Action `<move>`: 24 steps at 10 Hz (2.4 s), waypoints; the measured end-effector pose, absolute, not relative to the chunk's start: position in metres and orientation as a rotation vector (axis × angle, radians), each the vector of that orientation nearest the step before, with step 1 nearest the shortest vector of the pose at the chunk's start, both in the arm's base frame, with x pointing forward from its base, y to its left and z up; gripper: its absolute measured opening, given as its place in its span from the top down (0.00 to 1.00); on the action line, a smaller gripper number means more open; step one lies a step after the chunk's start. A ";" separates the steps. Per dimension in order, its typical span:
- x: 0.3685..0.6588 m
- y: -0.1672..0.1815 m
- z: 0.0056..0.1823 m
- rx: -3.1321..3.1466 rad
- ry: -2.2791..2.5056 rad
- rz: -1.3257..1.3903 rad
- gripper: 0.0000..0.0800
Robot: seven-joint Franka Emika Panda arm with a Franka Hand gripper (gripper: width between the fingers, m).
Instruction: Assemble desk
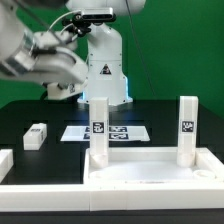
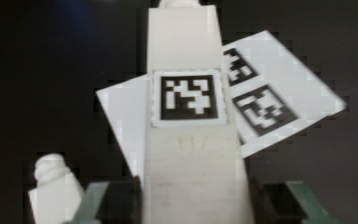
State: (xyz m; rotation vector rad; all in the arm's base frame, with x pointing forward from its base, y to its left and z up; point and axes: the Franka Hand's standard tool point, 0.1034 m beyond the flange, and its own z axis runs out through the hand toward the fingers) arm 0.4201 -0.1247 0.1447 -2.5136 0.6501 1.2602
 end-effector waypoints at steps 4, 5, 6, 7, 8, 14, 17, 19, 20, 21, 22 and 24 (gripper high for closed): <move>0.439 -0.102 0.147 -2.696 0.721 0.945 0.64; 0.440 -0.068 0.163 -2.726 0.766 0.878 0.64; 0.450 -0.038 0.176 -2.776 0.813 0.736 0.64; 0.464 -0.005 0.195 -2.790 0.919 0.623 0.64; 0.477 0.011 0.206 -2.804 0.944 0.575 0.64; 0.549 0.008 0.211 -3.040 0.831 -0.301 0.64; 0.574 0.024 0.222 -3.025 0.741 -0.609 0.64; 0.574 0.034 0.215 -2.966 0.751 -0.707 0.64; 0.574 0.036 0.214 -2.968 0.744 -0.703 0.64; 0.575 0.037 0.212 -2.987 0.678 -0.708 0.64; 0.586 0.045 0.205 -3.021 0.480 -0.772 0.64; 0.611 0.051 0.207 -3.070 0.130 -0.861 0.64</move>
Offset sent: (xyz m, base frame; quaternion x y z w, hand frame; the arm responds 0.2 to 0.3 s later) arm -0.0032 0.0590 0.0272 -0.0465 0.1713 0.0689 0.9817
